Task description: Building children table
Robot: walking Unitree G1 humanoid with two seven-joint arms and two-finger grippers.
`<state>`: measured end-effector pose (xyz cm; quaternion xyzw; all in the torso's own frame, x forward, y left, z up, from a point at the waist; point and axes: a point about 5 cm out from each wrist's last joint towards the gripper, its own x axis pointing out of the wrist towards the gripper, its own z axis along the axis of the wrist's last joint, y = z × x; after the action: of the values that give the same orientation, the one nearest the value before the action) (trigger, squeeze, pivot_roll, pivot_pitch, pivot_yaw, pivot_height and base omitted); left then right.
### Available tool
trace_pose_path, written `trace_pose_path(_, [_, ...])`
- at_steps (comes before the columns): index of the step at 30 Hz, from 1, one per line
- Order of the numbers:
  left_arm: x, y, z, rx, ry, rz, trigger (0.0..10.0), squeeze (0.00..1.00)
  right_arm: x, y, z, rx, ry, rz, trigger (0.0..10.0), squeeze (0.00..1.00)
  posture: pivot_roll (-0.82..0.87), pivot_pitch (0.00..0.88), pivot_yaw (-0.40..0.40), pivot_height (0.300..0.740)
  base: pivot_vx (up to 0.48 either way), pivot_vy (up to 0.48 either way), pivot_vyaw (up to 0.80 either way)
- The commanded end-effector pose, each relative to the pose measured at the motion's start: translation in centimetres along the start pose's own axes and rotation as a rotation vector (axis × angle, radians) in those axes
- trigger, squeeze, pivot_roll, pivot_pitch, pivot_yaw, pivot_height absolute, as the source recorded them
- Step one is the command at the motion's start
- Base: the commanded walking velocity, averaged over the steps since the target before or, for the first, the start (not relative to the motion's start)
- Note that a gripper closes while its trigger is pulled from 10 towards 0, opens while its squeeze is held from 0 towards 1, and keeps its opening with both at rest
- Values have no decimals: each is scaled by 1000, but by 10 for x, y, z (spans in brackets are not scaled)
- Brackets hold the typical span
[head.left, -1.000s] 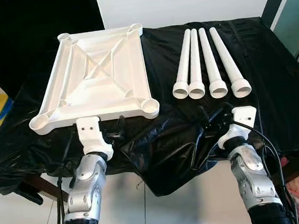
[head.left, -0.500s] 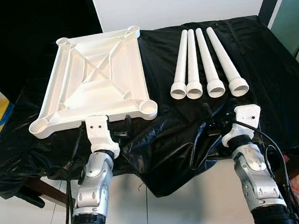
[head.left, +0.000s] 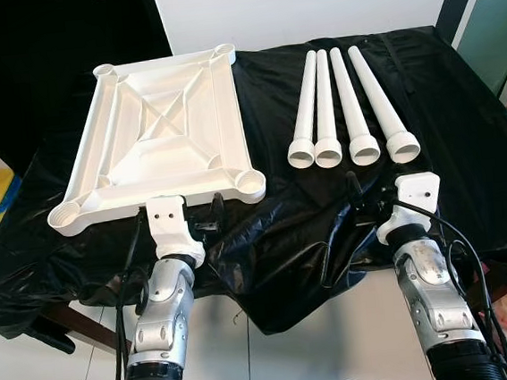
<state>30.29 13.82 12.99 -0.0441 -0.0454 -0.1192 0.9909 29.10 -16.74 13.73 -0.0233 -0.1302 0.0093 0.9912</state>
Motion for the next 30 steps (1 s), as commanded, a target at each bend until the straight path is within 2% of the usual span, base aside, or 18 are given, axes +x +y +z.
trace_pose_path(1, [0,4,-3,8,6,46,10000,0,2,4,-2,3,3,11,10000,0,-120,44,28,740,0,0,0])
trace_pose_path(3, [1,4,-3,0,10,48,10000,0,5,4,-2,9,3,4,10000,0,-108,75,26,740,0,0,0])
trace_pose_path(10, [3,7,-1,11,17,36,10000,0,12,8,1,16,-12,8,10000,0,-100,81,26,740,0,0,0])
trace_pose_path(13, [4,13,2,8,12,59,10000,0,16,6,3,22,-17,-4,10000,0,-78,77,9,740,0,0,0])
trace_pose_path(30, [2,16,4,32,17,76,10000,0,25,16,3,45,-29,22,10000,0,-24,99,-2,740,0,0,0])
